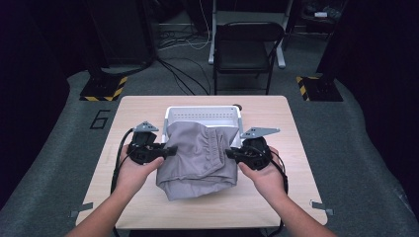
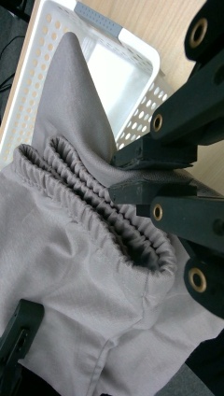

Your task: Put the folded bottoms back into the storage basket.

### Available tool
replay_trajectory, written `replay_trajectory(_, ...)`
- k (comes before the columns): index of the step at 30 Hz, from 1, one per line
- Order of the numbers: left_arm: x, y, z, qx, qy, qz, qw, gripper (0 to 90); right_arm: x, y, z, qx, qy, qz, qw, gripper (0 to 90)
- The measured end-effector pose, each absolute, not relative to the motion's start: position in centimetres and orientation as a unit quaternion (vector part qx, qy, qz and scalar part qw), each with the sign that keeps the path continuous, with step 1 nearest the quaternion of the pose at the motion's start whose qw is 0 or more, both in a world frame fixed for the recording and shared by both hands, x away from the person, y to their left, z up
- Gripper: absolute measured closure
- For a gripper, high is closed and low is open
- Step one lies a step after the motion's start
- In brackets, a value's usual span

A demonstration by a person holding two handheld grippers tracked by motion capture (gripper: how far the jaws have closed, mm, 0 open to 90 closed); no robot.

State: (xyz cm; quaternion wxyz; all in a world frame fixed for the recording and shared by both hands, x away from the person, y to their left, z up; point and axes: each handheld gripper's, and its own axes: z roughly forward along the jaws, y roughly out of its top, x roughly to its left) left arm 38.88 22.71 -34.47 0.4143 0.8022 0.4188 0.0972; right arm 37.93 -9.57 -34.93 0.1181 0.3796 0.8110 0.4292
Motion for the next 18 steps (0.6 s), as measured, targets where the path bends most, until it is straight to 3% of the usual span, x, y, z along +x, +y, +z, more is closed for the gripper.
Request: replay_trajectory(18,42.0,22.2,-33.8,0.800,0.425,0.107,0.410,70.3,40.6,-9.3,-34.0,0.393,0.811,0.412,0.134,83.8)
